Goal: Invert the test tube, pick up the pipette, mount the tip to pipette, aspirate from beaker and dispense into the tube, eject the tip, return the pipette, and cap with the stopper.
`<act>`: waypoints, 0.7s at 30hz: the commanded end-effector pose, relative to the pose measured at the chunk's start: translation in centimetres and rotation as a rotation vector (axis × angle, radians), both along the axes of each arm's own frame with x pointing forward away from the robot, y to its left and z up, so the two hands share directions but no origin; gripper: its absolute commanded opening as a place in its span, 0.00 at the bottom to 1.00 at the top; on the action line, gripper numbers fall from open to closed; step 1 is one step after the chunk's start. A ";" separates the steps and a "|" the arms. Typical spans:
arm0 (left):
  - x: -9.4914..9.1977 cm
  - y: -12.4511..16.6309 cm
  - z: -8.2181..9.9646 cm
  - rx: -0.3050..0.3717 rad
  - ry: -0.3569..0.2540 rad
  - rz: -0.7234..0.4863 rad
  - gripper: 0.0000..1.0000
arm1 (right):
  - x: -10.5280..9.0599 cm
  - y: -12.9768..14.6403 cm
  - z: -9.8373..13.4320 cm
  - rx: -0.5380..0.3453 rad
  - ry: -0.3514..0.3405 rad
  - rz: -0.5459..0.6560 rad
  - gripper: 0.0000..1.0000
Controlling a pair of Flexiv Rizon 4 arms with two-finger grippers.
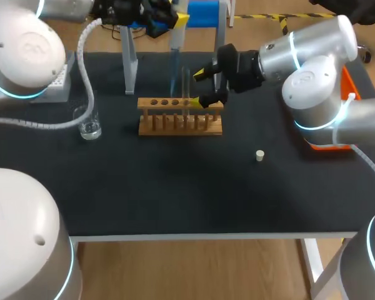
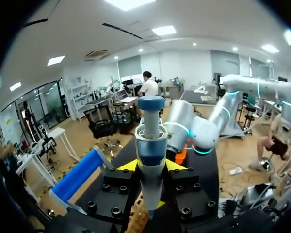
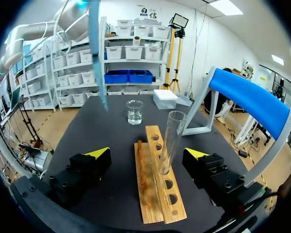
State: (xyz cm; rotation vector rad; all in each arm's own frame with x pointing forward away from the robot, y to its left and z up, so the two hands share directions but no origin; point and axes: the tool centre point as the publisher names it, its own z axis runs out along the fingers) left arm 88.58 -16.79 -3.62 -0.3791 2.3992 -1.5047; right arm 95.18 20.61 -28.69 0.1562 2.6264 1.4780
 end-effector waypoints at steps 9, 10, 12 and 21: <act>-2.2 1.0 -3.6 -0.071 0.019 -0.022 0.00 | 0.0 0.0 0.0 -0.001 0.001 0.001 1.00; -2.3 1.0 -3.9 -0.074 0.022 -0.026 0.00 | 0.0 0.0 0.0 -0.001 0.001 0.001 1.00; -2.6 0.9 -4.3 -0.080 0.018 -0.044 0.00 | 0.0 0.0 0.0 -0.001 0.001 0.001 1.00; -4.1 0.4 -6.9 -0.108 0.037 -0.091 0.00 | 0.0 0.0 0.0 -0.001 0.001 0.001 1.00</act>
